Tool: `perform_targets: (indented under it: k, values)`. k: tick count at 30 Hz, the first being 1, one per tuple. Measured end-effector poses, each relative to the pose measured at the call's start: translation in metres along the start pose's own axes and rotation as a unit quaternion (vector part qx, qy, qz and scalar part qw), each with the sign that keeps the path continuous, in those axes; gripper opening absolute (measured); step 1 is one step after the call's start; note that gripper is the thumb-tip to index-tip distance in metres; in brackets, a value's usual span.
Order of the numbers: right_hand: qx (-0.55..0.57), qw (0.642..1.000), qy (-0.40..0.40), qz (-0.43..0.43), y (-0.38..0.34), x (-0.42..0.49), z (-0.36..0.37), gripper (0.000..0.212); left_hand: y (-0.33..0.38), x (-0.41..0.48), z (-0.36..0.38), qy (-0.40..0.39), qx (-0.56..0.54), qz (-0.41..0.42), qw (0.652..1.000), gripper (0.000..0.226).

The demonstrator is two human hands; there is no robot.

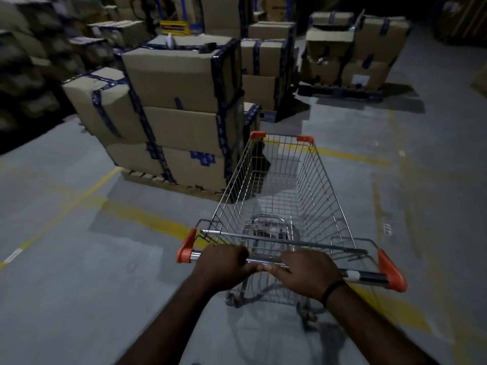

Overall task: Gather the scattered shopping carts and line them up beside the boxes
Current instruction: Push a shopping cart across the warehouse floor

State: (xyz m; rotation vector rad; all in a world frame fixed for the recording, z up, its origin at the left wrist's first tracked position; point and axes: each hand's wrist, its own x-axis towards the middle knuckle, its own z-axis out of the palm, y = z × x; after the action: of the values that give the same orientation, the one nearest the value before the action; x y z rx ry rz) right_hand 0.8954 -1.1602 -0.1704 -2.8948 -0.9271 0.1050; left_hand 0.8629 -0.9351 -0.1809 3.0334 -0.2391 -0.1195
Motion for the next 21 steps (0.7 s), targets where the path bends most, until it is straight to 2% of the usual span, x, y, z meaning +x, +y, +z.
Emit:
perform_targets:
  k: [3,5,8,12,15,18,21]
  values:
    - [0.004,1.000,-0.003,-0.026,-0.023,0.024,0.002,0.093,-0.032,-0.002,-0.015,-0.111,-0.046,-0.050,0.991,0.072]
    - [0.006,0.999,-0.005,-0.045,-0.039,0.039,0.001,0.081,-0.054,-0.005,-0.021,-0.136,-0.059,-0.069,0.987,0.074]
    - [-0.002,0.997,-0.018,-0.069,-0.062,0.064,-0.001,0.086,-0.085,-0.011,-0.022,-0.138,-0.067,-0.089,0.984,0.079]
    - [-0.002,0.995,-0.039,-0.093,-0.088,0.100,-0.001,0.078,-0.122,-0.019,-0.023,-0.129,-0.079,-0.122,0.981,0.075]
    - [0.005,0.993,-0.046,-0.111,-0.104,0.127,0.002,0.084,-0.143,-0.028,-0.024,-0.100,-0.071,-0.138,0.983,0.079]
    - [0.004,0.990,-0.038,-0.135,-0.121,0.154,0.004,0.100,-0.160,-0.038,-0.025,-0.040,-0.059,-0.158,0.985,0.087]
    - [-0.008,0.987,-0.038,-0.157,-0.138,0.180,0.007,0.116,-0.179,-0.046,-0.025,0.015,-0.028,-0.181,0.983,0.080]
